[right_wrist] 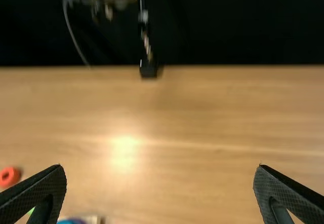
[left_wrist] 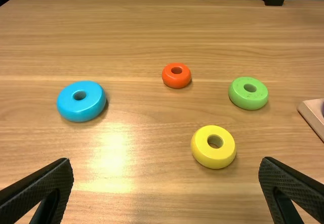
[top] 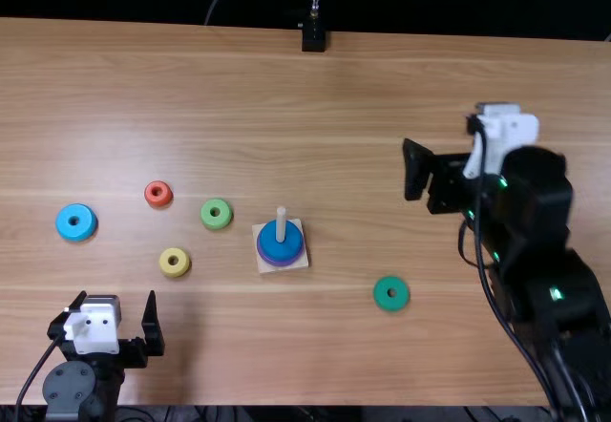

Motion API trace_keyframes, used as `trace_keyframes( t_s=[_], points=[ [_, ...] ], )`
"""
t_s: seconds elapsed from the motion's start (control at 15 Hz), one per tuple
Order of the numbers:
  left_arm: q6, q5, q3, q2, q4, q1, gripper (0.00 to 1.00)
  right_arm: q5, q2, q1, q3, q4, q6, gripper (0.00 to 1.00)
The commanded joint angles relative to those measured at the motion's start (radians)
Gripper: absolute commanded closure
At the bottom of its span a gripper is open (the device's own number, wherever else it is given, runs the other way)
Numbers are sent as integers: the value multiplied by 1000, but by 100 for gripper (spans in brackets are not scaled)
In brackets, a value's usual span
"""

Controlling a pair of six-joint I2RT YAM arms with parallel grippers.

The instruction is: Build the Hanoi tower: stack the rings onto the peg from bottom to top in this color order: purple, dark blue, light blue, dark green, light green, yellow, orange.

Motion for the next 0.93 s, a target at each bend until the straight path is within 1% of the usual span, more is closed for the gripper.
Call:
trace_keyframes(
  t_s=[0.0,0.13,0.27,0.33,0.4,0.53,0.6,0.67,0.73,0.87],
  points=[
    [2,-7,-116,-6,-66,-1,0,9,-104,-26,-98,55,4,0],
    [2,-7,-116,-6,-66,-1,0,9,-272,-81,-239,86,4,0],
    [2,-7,-116,-6,-66,-1,0,7,-418,-185,-363,88,2,0],
    [2,-7,-116,-6,-66,-1,0,7,-484,-223,-437,99,-7,0],
    [2,-7,-116,-6,-66,-1,0,7,-558,-239,-511,130,-40,0],
    [2,-7,-116,-6,-66,-1,0,7,-700,-253,-652,199,-149,0],
    [2,-7,-116,-6,-66,-1,0,5,-778,-256,-704,210,-189,0],
    [2,-7,-116,-6,-66,-1,0,3,-846,-256,-745,208,-198,0],
    [2,-7,-116,-6,-66,-1,0,3,-900,-256,-791,200,-198,0],
    [2,-7,-115,-6,-67,-1,0,7,-990,-254,-874,199,-189,0]
  ],
)
